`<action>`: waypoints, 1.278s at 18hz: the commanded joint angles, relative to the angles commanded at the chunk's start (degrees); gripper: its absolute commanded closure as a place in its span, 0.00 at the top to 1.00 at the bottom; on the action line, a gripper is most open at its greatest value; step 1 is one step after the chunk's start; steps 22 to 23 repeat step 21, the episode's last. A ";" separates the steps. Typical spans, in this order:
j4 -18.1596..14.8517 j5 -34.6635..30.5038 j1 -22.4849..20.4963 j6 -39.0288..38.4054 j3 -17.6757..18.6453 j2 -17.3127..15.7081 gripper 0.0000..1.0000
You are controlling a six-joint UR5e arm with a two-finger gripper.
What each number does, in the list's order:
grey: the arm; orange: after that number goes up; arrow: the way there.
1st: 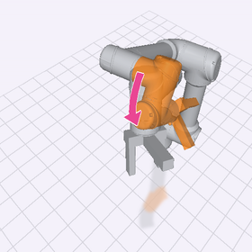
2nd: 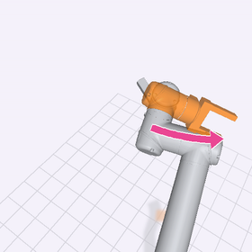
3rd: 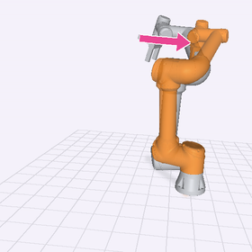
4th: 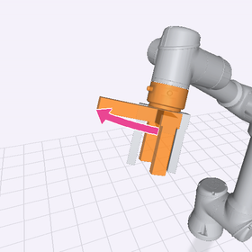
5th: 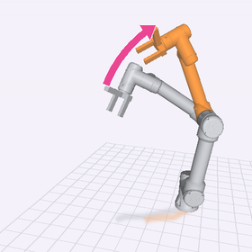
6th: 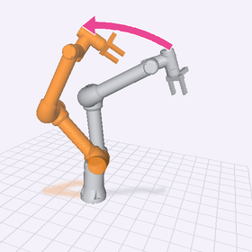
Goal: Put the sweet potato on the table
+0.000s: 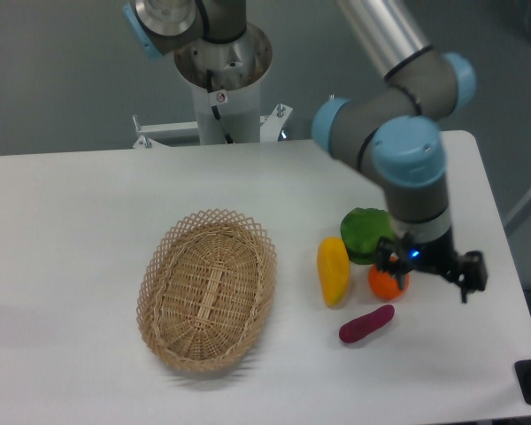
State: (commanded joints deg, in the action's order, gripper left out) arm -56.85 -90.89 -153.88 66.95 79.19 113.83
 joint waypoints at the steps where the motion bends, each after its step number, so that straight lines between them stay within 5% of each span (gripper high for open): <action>1: -0.97 1.14 -1.32 2.28 0.00 -0.62 1.00; 8: -6.95 2.83 -6.08 16.10 0.70 -3.08 1.00; 23: -6.34 3.09 -5.99 15.75 1.32 -3.52 1.00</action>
